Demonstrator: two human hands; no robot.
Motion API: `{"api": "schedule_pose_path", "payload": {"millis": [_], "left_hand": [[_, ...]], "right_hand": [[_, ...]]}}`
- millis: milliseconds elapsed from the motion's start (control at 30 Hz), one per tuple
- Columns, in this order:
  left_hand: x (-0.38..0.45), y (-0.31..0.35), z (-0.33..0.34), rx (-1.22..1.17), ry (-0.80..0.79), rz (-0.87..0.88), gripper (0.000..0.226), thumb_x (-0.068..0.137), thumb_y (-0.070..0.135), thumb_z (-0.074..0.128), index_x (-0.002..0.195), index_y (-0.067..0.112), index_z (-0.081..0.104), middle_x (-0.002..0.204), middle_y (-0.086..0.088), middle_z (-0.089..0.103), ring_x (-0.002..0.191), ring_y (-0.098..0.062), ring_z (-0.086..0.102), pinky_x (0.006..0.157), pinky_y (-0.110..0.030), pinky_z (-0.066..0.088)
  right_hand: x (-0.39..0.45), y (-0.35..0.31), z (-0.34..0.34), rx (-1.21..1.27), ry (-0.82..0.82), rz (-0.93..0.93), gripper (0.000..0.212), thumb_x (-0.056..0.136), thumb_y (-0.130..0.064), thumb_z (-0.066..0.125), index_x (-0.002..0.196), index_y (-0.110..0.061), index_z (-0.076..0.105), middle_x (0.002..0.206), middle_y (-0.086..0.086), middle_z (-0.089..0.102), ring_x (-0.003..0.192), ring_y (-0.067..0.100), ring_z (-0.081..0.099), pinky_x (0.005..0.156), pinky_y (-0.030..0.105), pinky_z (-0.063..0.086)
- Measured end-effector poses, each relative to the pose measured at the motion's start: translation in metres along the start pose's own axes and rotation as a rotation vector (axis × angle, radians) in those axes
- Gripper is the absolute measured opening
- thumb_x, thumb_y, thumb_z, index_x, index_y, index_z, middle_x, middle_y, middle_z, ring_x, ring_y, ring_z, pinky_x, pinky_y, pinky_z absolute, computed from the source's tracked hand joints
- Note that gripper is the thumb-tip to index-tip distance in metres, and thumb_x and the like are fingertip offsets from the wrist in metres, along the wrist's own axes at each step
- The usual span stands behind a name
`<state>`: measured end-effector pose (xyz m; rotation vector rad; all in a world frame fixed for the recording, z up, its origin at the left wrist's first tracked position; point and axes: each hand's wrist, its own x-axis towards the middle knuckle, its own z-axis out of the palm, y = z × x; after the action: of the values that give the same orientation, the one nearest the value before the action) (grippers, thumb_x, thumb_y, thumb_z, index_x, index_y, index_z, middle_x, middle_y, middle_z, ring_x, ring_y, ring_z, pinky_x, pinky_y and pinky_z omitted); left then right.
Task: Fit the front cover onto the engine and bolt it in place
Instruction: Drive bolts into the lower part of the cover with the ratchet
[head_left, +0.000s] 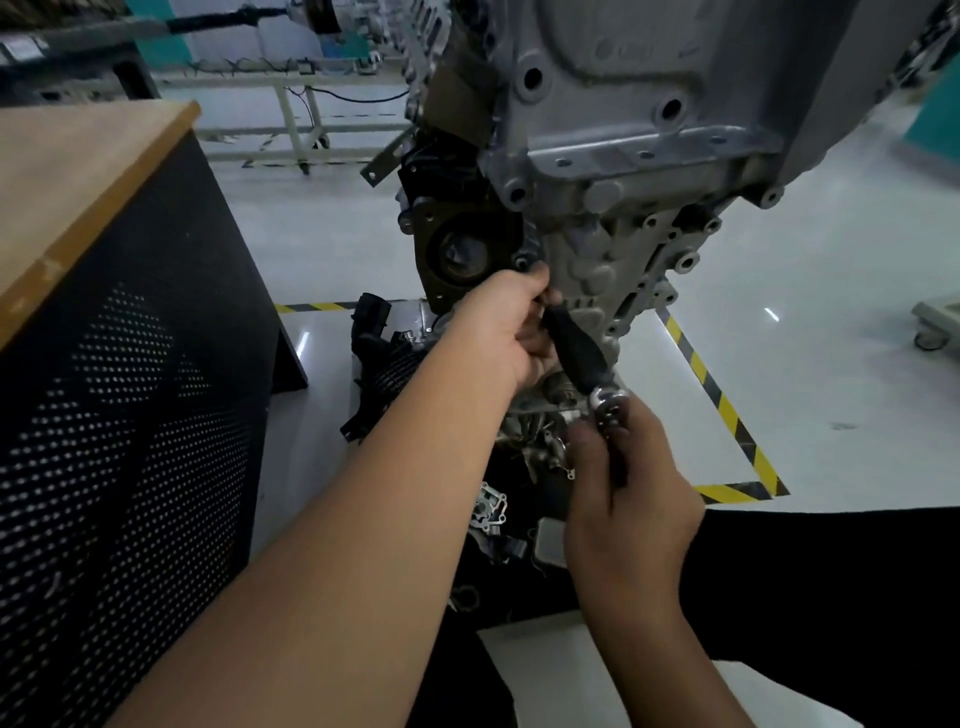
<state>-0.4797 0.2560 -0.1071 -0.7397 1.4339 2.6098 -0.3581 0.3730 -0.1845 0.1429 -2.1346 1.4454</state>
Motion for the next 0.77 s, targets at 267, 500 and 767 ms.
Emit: {"api": "schedule_pose_path", "payload": {"millis": [267,500,767], "left_hand": [[-0.002,0.004,0.003,0.012,0.103,0.094,0.014,0.097,0.019,0.062,0.095,0.007,0.069,0.055,0.005,0.061,0.047,-0.012,0.053,0.045,-0.019,0.049],[0.014,0.009,-0.003,-0.043,0.235,0.157,0.023,0.095,0.003,0.059,0.076,0.011,0.05,0.037,0.005,0.033,0.027,-0.008,0.022,0.032,-0.012,0.018],[0.024,0.009,0.002,-0.002,0.28,0.205,0.015,0.09,0.003,0.066,0.088,0.009,0.053,0.037,0.006,0.036,0.029,-0.008,0.023,0.035,-0.016,0.022]], "right_hand": [[0.004,-0.015,0.004,0.134,-0.131,0.109,0.031,0.099,-0.015,0.064,0.127,-0.028,0.065,0.088,-0.021,0.069,0.086,-0.006,0.066,0.07,0.005,0.046],[0.016,-0.008,0.01,0.09,-0.2,0.102,0.04,0.096,-0.027,0.07,0.134,-0.029,0.057,0.085,-0.027,0.065,0.082,-0.011,0.063,0.067,0.001,0.041],[0.014,-0.001,0.022,0.187,-0.073,0.09,0.039,0.1,-0.039,0.053,0.13,-0.017,0.065,0.098,-0.026,0.066,0.099,-0.019,0.059,0.077,-0.003,0.04]]}}
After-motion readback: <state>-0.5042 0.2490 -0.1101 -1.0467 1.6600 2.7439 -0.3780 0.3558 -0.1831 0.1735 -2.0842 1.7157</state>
